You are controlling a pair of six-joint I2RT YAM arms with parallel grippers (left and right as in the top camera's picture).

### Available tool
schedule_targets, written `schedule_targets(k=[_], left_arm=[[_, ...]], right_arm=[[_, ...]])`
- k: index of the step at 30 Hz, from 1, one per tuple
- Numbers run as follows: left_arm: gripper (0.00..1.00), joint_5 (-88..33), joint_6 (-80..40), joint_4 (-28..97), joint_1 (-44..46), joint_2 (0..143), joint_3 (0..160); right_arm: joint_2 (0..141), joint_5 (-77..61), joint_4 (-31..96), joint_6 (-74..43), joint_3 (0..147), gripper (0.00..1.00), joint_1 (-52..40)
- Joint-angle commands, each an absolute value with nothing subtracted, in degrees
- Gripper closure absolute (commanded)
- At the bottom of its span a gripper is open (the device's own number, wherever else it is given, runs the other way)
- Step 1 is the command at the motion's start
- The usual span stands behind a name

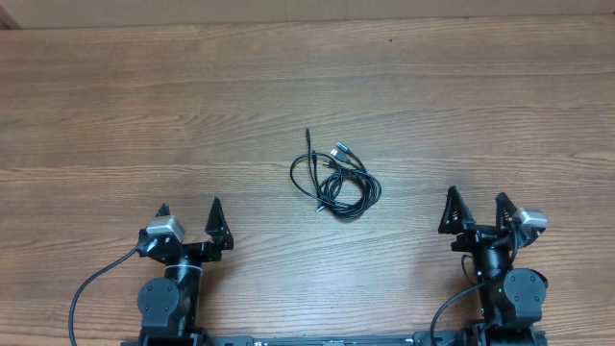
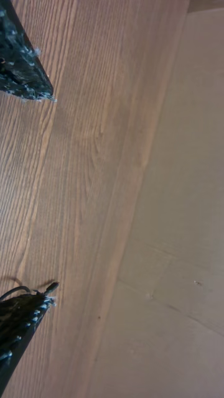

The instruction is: Untangle cables

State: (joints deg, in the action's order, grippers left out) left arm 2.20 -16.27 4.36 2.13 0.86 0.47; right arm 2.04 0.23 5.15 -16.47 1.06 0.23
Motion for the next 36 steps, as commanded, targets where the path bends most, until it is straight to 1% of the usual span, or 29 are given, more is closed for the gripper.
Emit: schedule_targets(k=[1,30,33,36], left_arm=[[0.00,1.9,-15.2,4.3,1.8,0.3,0.3],[0.00,3.1,-14.5,4.2,1.8,0.3,0.3],[0.01,7.4,-14.5,-1.3,1.8,0.3,0.3],[0.00,7.8,-13.2,-8.7,1.8,0.3,0.3]], right_arm=[[2.1,0.3,4.8,-16.3,0.5,0.00,0.1],[2.1,0.3,4.8,-16.3,0.5,0.00,0.1],[2.1,0.3,4.8,-16.3,0.5,0.00,0.1],[2.1,0.3,4.8,-16.3,0.5,0.00,0.1]])
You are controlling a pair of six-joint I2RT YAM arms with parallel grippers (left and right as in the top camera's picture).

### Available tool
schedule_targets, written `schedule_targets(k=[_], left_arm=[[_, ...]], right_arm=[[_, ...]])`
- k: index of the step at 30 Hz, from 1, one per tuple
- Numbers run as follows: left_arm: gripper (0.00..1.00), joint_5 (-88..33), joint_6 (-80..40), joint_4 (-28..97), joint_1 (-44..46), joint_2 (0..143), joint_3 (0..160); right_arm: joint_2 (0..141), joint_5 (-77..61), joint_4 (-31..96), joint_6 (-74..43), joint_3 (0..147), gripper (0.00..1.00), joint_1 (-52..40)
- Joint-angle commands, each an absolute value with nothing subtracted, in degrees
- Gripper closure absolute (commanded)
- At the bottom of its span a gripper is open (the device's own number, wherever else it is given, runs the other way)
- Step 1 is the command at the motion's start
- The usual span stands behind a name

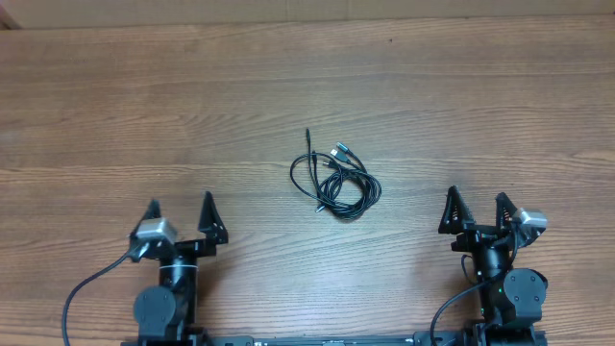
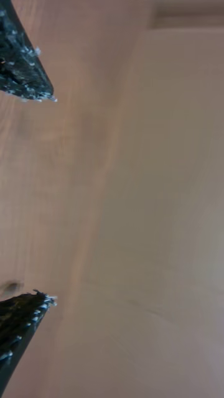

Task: Untangle cables
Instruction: 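Move the left gripper forward over the black cable bundle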

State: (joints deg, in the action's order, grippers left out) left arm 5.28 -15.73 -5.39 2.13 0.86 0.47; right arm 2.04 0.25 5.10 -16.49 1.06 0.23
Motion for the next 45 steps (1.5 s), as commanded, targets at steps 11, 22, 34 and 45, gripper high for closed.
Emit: schedule_targets(k=[11,22,34,45], left_arm=[[0.00,6.3,-11.9,-3.4,1.8,3.9,17.7],[0.00,-1.2,-11.7,22.9,1.9,33.1,53.8],[0.00,-13.6,-11.8,50.1,2.1,65.6,83.5],[0.00,-13.6,-11.8,60.1,5.7,80.3,84.6]], right_arm=[[2.1,0.3,4.8,-16.3,0.5,0.00,0.1],[2.1,0.3,4.8,-16.3,0.5,0.00,0.1],[2.1,0.3,4.8,-16.3,0.5,0.00,0.1],[2.1,0.3,4.8,-16.3,0.5,0.00,0.1]])
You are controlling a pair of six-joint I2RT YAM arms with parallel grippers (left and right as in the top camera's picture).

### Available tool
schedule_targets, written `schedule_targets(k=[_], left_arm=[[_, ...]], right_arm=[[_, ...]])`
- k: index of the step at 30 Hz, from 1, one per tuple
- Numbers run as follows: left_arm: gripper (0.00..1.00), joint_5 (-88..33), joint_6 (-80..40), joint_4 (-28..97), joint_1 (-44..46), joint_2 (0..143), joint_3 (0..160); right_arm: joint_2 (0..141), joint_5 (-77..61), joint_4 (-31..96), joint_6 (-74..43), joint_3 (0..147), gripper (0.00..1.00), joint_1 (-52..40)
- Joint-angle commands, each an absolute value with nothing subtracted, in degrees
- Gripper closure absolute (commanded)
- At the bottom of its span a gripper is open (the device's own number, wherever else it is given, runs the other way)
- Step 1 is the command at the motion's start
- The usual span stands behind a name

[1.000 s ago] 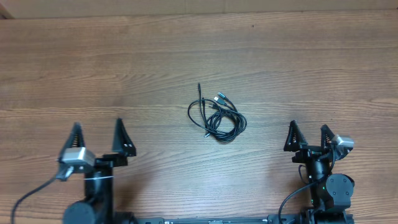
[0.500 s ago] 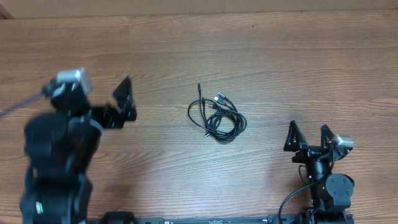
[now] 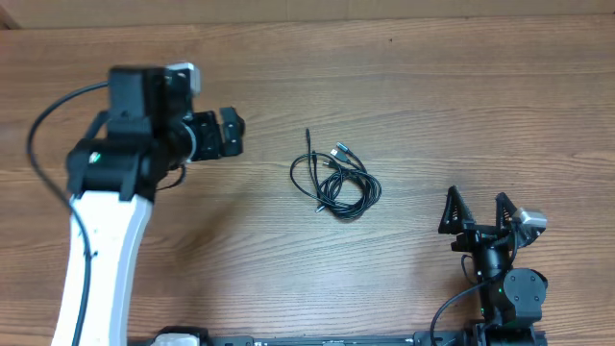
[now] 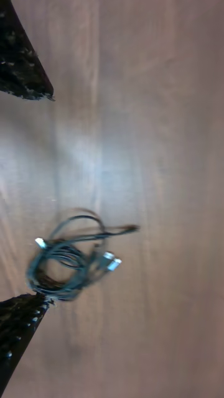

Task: Untangle cables
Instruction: 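Move the left gripper forward over the black cable bundle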

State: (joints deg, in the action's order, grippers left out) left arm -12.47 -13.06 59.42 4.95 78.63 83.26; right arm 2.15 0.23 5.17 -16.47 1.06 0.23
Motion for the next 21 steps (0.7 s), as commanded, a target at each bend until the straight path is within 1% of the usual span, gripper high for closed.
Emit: schedule_targets(k=[1,10,14,17,18,19,21], left_arm=[[0.00,-13.6,-11.8,60.4,6.0,81.3,84.6],[0.00,-13.6,-17.6,60.9,10.9,91.4,84.5],[0.00,-13.6,-22.3,58.3,12.6,96.0,84.5],[0.00,-13.6,-22.3,55.1,12.8,99.0,84.5],[0.04,-13.7,-22.4,54.2,12.8,99.8,84.5],[0.18,-14.2,-22.8,53.3,12.8,100.6,84.5],[0.49,-15.0,-24.9,50.8,12.8,102.2,84.5]], right_arm=[[2.1,0.3,4.8,-16.3,0.5,0.00,0.1],[2.1,0.3,4.8,-16.3,0.5,0.00,0.1],[2.1,0.3,4.8,-16.3,0.5,0.00,0.1],[2.1,0.3,4.8,-16.3,0.5,0.00,0.1],[2.1,0.3,4.8,-16.3,0.5,0.00,0.1],[2.1,0.3,4.8,-16.3,0.5,0.00,0.1],[2.1,0.3,4.8,-16.3,0.5,0.00,0.1]])
